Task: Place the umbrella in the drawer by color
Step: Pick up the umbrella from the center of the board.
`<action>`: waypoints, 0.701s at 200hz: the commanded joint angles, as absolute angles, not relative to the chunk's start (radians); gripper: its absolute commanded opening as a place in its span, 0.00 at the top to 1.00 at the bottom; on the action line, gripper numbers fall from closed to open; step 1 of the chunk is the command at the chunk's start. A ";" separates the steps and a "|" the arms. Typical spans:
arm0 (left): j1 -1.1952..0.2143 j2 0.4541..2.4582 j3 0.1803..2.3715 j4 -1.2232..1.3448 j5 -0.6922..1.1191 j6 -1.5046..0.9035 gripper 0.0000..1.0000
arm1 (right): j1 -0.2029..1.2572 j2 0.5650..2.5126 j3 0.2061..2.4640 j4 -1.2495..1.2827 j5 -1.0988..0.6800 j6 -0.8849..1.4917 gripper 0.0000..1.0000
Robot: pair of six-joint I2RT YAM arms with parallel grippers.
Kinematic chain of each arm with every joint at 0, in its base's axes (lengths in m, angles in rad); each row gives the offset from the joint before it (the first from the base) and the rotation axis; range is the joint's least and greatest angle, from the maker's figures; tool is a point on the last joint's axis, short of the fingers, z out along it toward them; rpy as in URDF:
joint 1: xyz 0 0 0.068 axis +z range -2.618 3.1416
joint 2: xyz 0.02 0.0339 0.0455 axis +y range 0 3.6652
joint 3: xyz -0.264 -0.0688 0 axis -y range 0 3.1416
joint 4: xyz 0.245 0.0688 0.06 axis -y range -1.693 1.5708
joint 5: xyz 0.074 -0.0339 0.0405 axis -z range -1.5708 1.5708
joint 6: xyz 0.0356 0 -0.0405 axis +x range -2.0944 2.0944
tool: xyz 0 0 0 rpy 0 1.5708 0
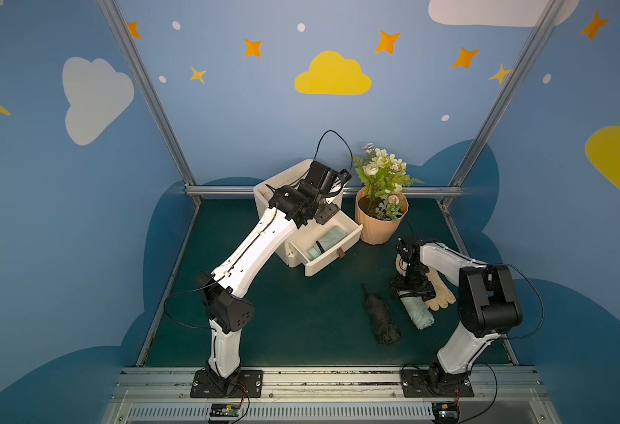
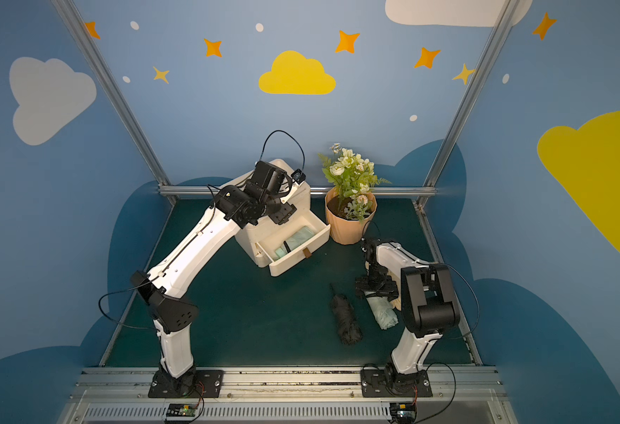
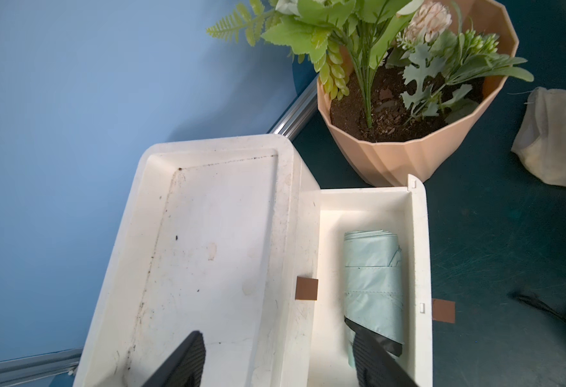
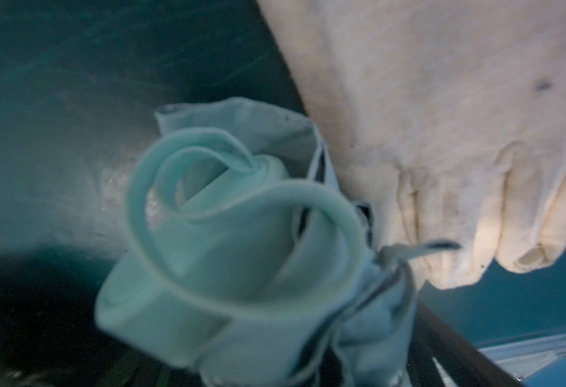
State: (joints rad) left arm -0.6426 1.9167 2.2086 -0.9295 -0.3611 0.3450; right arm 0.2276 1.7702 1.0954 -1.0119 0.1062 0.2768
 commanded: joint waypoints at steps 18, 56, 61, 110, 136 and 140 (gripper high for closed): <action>-0.618 1.852 2.121 -0.868 -0.333 0.300 0.27 | 0.254 1.810 1.109 -1.035 0.089 0.269 0.16; -0.605 1.755 1.973 -0.780 -0.299 0.261 0.26 | 0.263 1.779 1.092 -1.015 0.094 0.268 0.44; -0.602 1.740 1.953 -0.769 -0.290 0.251 0.25 | 0.264 1.773 1.090 -1.009 0.094 0.264 0.47; -0.549 1.536 1.703 -0.618 -0.147 0.124 0.20 | 0.269 1.624 1.057 -0.941 0.071 0.255 0.69; -0.533 1.407 1.560 -0.511 -0.091 0.080 0.17 | 0.270 1.495 1.065 -0.915 0.029 0.265 0.71; -0.532 1.388 1.539 -0.495 -0.076 0.074 0.15 | 0.271 1.475 1.068 -0.910 0.018 0.269 0.71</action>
State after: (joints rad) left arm -0.5419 1.4773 1.6238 -0.6296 -0.1741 0.1463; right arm 0.2638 1.5997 1.0554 -0.9466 0.0742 0.2573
